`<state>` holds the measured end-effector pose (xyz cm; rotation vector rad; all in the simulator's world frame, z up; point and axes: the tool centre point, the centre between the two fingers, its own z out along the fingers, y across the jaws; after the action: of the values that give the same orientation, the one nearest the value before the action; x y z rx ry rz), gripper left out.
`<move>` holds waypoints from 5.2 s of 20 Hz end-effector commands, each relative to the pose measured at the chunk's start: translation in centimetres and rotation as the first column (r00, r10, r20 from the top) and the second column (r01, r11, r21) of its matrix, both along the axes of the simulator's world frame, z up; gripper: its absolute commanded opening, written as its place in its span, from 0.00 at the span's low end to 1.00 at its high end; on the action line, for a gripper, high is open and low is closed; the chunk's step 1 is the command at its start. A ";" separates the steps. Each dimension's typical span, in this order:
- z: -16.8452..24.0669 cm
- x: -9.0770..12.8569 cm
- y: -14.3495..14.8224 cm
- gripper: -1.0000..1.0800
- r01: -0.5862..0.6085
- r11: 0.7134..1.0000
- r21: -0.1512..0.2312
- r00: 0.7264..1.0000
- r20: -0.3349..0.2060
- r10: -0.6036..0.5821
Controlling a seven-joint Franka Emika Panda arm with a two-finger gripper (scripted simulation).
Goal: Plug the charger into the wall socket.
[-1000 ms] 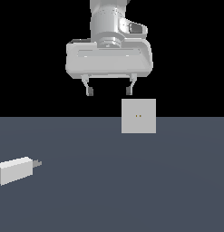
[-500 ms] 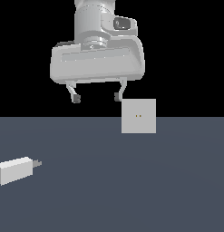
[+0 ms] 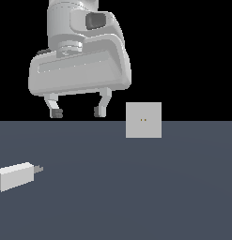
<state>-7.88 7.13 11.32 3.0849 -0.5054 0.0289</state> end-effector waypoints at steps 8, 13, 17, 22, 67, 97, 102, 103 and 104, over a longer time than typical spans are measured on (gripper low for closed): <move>-2.4 -1.9 3.9 0.96 0.154 0.988 0.000 0.988 0.018 -0.154; -3.5 -2.5 5.9 0.96 0.225 0.974 0.000 0.974 0.026 -0.225; -4.2 -2.8 7.1 0.96 0.268 0.963 0.000 0.963 0.031 -0.268; -4.8 -3.0 8.2 0.96 0.304 0.953 0.000 0.952 0.035 -0.304; -9.8 -3.0 7.8 0.00 0.302 0.953 0.001 0.952 0.037 -0.302; -4.3 0.1 -7.6 0.00 -0.079 0.997 -0.001 0.996 0.038 0.079; -3.2 1.4 -10.2 0.00 -0.151 0.989 0.000 0.988 0.038 0.151; -3.0 1.7 -10.7 0.00 -0.164 0.986 0.000 0.986 0.038 0.164; -2.8 2.0 -11.2 0.00 -0.177 0.984 0.000 0.984 0.038 0.177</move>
<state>-6.32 -3.32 8.17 3.1239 -0.2657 0.0881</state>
